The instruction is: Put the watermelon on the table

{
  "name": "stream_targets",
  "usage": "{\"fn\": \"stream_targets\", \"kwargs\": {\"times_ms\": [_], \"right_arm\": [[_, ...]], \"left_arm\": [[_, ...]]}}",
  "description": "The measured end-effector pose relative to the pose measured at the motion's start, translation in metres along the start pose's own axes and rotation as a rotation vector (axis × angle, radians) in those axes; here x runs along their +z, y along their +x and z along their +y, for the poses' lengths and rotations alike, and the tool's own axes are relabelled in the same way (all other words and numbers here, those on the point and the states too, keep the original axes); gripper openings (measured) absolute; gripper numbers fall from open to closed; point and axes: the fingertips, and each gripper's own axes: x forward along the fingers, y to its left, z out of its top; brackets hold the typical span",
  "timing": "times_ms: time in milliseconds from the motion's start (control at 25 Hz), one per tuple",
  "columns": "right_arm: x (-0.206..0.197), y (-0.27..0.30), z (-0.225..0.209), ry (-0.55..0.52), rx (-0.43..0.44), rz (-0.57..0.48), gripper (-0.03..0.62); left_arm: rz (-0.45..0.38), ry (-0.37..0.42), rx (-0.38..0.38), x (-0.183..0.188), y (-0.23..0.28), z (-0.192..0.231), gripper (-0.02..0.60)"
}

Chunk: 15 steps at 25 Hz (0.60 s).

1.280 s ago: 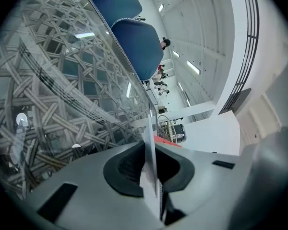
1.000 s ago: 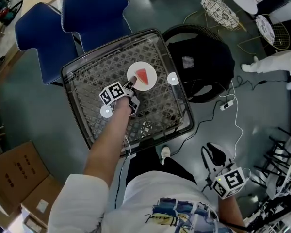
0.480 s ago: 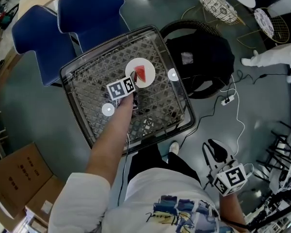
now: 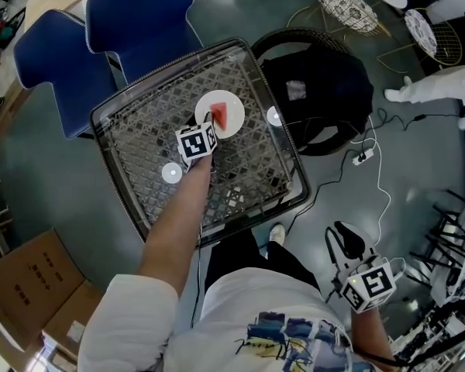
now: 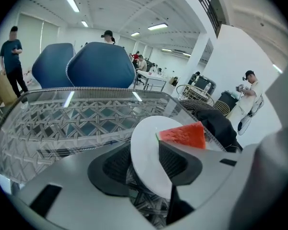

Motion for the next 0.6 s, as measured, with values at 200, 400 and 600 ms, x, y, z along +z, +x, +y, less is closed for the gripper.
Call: {"fn": "stream_targets", "kwargs": {"times_ms": [200, 400, 600], "right_arm": [[-0.010, -0.007, -0.012, 0.011, -0.022, 0.002, 0.087], [-0.018, -0.015, -0.021, 0.001, -0.012, -0.013, 0.087], [-0.022, -0.027, -0.024, -0.047, 0.033, -0.061, 0.087]], "left_arm": [[-0.013, 0.086, 0.087, -0.003, 0.002, 0.002, 0.167], [-0.032, 0.082, 0.124, -0.005, -0.014, 0.007, 0.167], [-0.093, 0.032, 0.116, -0.016, -0.068, 0.009, 0.165]]}}
